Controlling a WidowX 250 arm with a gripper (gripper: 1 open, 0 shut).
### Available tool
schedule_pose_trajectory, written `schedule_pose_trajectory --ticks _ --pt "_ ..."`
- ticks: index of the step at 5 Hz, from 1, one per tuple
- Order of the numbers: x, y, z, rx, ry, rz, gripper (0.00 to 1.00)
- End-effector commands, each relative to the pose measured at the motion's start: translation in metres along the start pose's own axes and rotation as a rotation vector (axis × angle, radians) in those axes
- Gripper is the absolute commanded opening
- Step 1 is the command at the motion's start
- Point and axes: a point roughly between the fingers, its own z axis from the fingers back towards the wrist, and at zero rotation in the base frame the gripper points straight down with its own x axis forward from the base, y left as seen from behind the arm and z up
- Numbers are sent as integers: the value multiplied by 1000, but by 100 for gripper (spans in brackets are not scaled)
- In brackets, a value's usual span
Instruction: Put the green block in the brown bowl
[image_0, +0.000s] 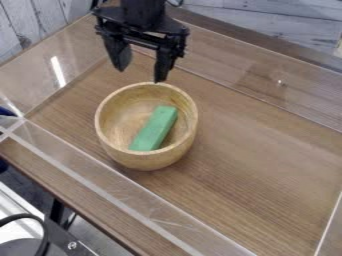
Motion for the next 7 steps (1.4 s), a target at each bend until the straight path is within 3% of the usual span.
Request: schedule_pose_trajectory --ticks 1,2,3,4,6,7 --pt "18 12 11 -47 -49 14 100" --pt "20 31 7 -64 -31 31 100" --pt "36 46 -1 -35 -49 27 0" --pt "43 49 -9 -15 -44 8 0" --pt "41 37 -42 -13 21 -56 0" --pt "34 34 -41 -41 32 -95 0"
